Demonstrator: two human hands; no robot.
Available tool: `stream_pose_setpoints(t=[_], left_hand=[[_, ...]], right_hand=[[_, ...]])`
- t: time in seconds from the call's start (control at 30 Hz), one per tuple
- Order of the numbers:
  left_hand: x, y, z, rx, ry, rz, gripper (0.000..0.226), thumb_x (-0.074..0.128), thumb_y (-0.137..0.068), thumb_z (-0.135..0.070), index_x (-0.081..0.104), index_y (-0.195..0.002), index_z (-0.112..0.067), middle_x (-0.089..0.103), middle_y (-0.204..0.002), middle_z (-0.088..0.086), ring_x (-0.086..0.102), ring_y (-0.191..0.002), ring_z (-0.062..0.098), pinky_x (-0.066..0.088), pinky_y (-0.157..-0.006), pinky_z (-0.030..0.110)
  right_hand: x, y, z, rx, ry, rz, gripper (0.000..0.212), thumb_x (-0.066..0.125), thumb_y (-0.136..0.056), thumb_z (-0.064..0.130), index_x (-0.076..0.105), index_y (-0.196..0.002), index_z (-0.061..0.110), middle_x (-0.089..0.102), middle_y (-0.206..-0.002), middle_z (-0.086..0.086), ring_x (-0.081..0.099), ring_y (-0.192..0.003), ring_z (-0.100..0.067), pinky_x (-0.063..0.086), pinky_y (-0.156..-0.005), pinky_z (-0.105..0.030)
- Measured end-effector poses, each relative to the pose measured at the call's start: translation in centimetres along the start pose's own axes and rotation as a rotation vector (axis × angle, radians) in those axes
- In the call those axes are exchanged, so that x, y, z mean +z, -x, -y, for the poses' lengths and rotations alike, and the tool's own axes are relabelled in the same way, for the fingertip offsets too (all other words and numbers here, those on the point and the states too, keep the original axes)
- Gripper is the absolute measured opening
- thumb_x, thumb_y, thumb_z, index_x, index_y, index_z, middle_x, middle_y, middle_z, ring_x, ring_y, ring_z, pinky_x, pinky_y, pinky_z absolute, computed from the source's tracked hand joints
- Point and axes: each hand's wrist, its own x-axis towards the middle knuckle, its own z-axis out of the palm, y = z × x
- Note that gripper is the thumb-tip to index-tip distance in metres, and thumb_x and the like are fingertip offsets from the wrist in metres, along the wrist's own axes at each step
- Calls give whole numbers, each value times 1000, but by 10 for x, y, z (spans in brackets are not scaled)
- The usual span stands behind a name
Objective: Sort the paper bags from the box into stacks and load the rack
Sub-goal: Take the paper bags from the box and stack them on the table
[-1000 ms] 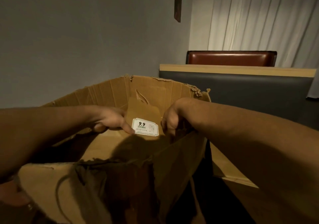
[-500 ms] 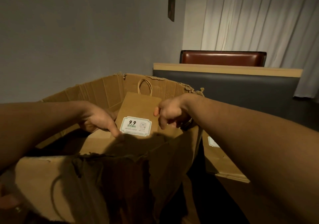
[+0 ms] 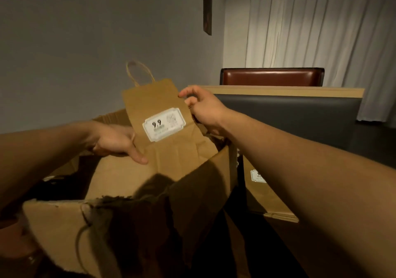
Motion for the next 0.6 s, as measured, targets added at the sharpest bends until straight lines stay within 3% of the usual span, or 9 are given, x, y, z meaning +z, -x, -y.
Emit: stream_pose_setpoints(t=[0.03,0.1,0.17,0.27,0.37,0.43,0.53,0.57,0.6], left_hand=[[-5,7,-6,26,12,-54,53,87,-70,-22,62,-106,9,59,-91,19,53,-73,25,42,-71,30],[-16,27,-21,71,74,-197,29,80,-78,-12,59,-74,8,45,-58,13,39,-44,17,32,-44,19],[-26,50,-34,94,166,-344,28,78,-77,-10,54,-65,-2,35,-50,6,30,-36,14,24,-37,18],[-31,80,-56,99,263,-532,33,69,-85,-14,51,-58,-10,36,-52,8,31,-38,17,29,-39,22],[-27,104,-97,178,359,-711,22,68,-88,-15,54,-71,-13,40,-59,9,37,-43,19,36,-42,24],[-26,116,-125,258,437,-804,19,69,-87,-14,56,-74,-14,44,-60,7,41,-45,20,38,-45,25],[-18,120,-167,372,582,-820,13,71,-86,-11,62,-77,-13,57,-54,2,55,-43,13,45,-43,20],[-10,120,-182,410,623,-800,5,72,-85,-9,68,-88,-10,66,-64,3,65,-53,12,54,-52,23],[-4,117,-193,440,666,-770,18,73,-84,-7,70,-102,-7,74,-82,5,73,-72,14,60,-69,28]], right_hand=[[-7,3,6,-27,24,-5,46,42,-91,-15,54,-126,11,65,-96,0,65,-89,-12,56,-67,-21],[-28,7,19,-89,82,-61,60,48,-89,-15,49,-139,17,60,-128,1,57,-118,-15,55,-91,-28],[-47,14,29,-141,72,-158,60,53,-90,-11,50,-140,21,53,-141,2,50,-130,-17,49,-104,-39],[-61,32,42,-172,58,-211,45,57,-96,7,52,-138,22,53,-140,1,50,-128,-16,48,-105,-43],[-61,49,63,-130,183,-75,45,60,-97,30,49,-140,25,53,-137,0,56,-120,-24,53,-97,-45],[-61,58,83,-171,213,-42,49,63,-95,31,47,-141,26,53,-135,0,57,-116,-25,55,-93,-43],[-72,72,109,-267,199,-174,49,67,-92,26,48,-137,24,54,-122,5,57,-106,-11,55,-81,-27],[-83,79,114,-295,228,-256,50,68,-91,27,48,-136,25,53,-119,7,56,-102,-8,53,-78,-22],[-96,86,117,-311,262,-336,52,70,-89,29,46,-135,28,50,-120,7,56,-102,-7,52,-80,-22]])
